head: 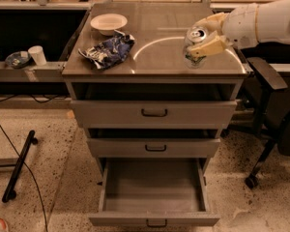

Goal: Pick 7up can from bottom drawer and place on counter

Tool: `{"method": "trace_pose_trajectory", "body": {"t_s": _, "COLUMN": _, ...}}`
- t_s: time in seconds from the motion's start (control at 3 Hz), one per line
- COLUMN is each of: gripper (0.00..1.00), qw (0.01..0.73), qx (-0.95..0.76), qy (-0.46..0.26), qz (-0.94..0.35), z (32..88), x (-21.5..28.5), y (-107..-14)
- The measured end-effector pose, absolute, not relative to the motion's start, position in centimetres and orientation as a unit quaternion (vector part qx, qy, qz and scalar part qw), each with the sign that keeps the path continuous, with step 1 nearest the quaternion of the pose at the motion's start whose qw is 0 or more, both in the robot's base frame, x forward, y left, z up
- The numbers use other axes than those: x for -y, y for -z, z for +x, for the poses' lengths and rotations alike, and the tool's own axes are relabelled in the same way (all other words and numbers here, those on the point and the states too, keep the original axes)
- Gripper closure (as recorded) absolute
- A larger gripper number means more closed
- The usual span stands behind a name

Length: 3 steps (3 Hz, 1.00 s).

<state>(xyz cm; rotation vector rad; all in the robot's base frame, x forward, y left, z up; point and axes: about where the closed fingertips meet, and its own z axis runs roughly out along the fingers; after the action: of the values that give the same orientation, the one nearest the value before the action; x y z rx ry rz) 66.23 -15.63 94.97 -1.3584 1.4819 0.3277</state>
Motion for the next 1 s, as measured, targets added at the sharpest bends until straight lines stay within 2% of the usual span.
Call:
{"method": "trace_pose_trajectory", "body": {"t_s": 0.67, "gripper": 1.0, "qw": 0.479, "qx": -0.704, "qy": -0.191, "qz": -0.488, "z": 71.8, "x": 15.4, "y": -94.2}}
{"method": "trace_pose_trajectory", "body": {"t_s": 1.0, "gripper": 0.78, "qw": 0.484, "qx": -0.727, "qy": -0.183, "qz": -0.451, "z": 74.2, "x": 14.7, "y": -93.1}}
